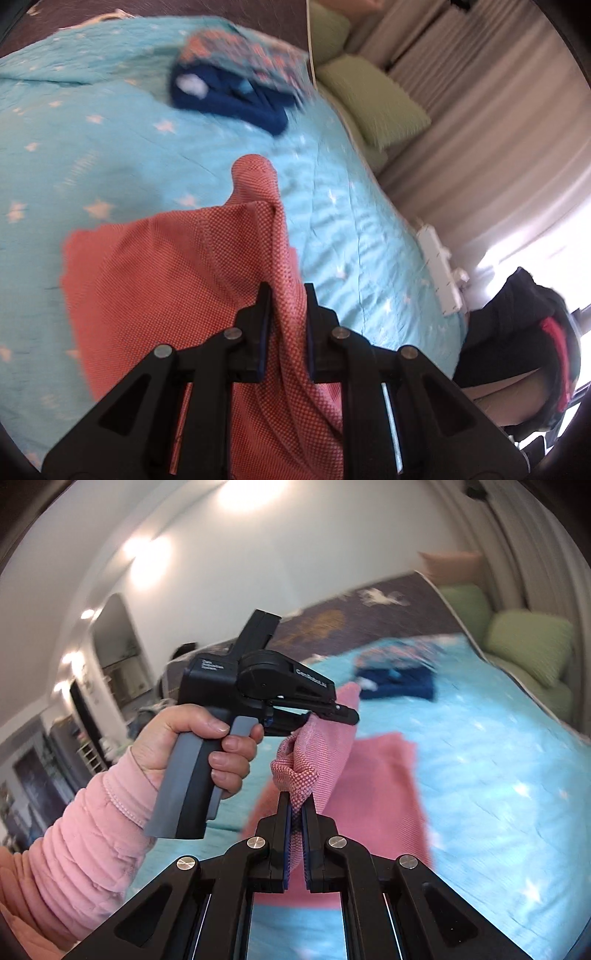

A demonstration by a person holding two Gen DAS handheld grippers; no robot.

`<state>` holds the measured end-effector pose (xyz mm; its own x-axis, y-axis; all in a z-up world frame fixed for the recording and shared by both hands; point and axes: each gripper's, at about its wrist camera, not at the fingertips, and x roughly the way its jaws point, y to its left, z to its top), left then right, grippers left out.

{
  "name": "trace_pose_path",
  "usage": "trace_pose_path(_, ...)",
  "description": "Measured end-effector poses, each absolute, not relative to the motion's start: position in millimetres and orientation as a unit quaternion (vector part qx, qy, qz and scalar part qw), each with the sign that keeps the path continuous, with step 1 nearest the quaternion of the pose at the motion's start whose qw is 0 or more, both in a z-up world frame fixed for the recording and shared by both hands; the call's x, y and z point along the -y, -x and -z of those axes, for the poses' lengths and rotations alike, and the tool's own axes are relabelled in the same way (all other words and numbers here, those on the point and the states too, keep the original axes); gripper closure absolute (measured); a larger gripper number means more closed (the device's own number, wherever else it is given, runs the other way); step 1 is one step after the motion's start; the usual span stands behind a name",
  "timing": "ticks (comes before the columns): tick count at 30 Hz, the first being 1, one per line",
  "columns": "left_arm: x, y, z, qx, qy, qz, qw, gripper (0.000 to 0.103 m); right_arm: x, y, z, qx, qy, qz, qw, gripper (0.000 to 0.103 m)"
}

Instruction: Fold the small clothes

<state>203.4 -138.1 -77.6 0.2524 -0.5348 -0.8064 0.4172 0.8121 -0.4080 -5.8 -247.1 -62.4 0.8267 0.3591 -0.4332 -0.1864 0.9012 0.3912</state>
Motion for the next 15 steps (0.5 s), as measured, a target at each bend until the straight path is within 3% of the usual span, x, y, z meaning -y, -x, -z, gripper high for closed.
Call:
trace_pose_path(3,163,-203,100,-0.545,0.02,0.287,0.788,0.084,274,7,80,-0.283,-0.195,-0.118,0.932,0.099)
trace_pose_path(6,174,-201,103,-0.536,0.023,0.295,0.791,0.073,291,8,101,-0.311,-0.22,-0.108,0.918,0.098)
trace_pose_path(10,172,-193,75,-0.504,0.04,0.321,0.8,0.047,313,11,127,-0.348,-0.265,-0.103,0.893,0.088)
trace_pose_path(15,134,-167,35,-0.441,0.02,0.316,0.84,0.04,340,29,132,-0.353,-0.279,-0.07,0.89,0.081)
